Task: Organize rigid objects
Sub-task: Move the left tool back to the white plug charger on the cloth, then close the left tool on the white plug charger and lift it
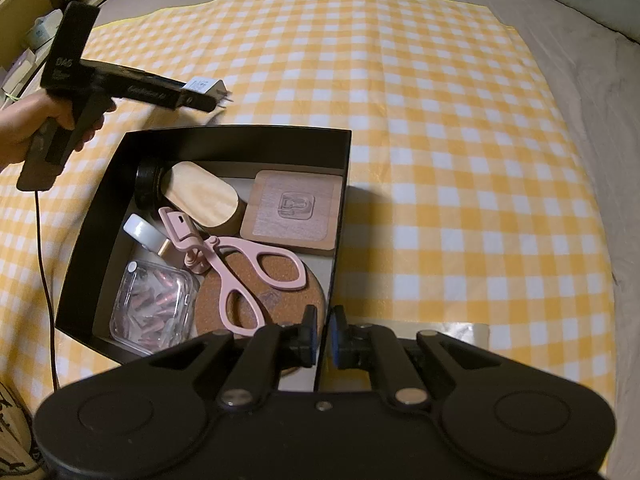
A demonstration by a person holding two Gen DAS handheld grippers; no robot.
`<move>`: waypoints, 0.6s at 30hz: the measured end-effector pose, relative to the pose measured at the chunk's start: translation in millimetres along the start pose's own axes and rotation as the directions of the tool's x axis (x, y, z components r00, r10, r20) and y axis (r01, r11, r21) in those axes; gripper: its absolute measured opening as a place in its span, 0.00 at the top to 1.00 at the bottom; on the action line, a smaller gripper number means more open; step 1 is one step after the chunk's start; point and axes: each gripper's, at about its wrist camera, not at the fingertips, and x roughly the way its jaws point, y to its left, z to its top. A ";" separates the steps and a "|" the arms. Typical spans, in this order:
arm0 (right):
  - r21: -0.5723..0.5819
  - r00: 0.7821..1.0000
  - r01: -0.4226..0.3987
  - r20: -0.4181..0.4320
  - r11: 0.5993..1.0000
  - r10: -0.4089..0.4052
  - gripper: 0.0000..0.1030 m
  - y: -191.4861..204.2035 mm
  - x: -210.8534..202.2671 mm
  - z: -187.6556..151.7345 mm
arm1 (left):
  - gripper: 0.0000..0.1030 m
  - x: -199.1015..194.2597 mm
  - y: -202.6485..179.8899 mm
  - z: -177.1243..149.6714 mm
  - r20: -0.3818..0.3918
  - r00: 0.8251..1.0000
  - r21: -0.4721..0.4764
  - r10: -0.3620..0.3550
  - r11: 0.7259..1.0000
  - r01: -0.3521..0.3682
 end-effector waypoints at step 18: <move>-0.011 1.000 0.002 -0.002 1.000 -0.002 0.91 0.1 1.2 -0.1 | 0.47 3.0 6.5 12.3 0.012 1.000 -0.318 0.023 0.948 -0.018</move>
